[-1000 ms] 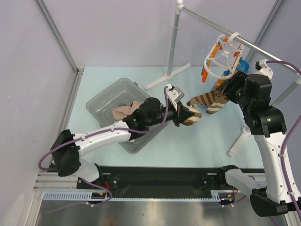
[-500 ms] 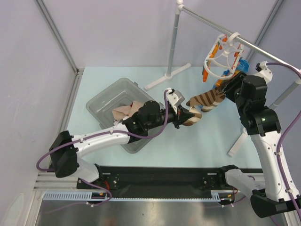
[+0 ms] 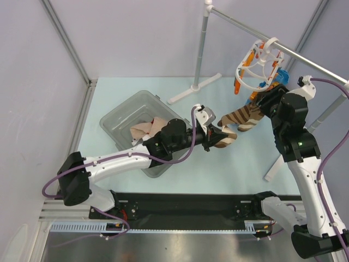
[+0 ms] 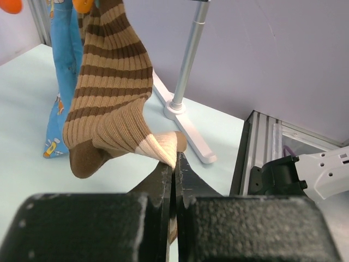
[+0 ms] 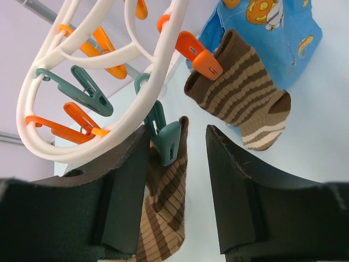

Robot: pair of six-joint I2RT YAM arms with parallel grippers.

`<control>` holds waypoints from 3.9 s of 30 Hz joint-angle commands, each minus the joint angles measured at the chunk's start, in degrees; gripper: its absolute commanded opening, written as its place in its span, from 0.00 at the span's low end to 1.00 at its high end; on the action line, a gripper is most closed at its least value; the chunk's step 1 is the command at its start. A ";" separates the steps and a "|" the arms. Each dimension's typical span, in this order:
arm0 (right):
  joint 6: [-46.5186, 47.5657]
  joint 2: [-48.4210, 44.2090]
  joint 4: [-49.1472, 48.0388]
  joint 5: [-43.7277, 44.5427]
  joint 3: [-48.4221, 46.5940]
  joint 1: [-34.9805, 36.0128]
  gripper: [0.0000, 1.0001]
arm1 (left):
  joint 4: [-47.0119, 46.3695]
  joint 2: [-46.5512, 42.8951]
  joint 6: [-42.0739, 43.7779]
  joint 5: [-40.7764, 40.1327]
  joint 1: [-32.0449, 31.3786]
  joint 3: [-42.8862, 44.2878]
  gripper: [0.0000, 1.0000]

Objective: Remove the socks clipped to the hanger

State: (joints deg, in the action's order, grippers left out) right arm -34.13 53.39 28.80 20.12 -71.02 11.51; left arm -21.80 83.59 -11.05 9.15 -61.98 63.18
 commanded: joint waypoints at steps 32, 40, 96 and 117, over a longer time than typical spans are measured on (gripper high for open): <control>4.52 -11.63 15.06 -26.51 0.79 -1.40 0.81 | -3.34 2.54 -3.37 4.83 -3.15 4.85 0.00; -6.55 -19.81 8.13 -30.49 13.18 -1.40 0.70 | -3.95 3.16 -3.98 6.67 -3.15 5.11 0.00; 9.44 10.86 -19.55 -56.68 -0.34 -14.67 0.73 | 1.41 0.70 -20.07 13.97 19.17 5.81 0.00; 19.53 11.21 -26.07 -50.00 1.33 -9.49 0.75 | 2.82 2.28 -27.80 24.86 24.53 6.87 0.00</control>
State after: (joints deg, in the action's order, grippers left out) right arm -18.02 64.84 7.22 -30.39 -69.49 2.02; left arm -16.27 86.15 -36.14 30.20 -38.35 67.22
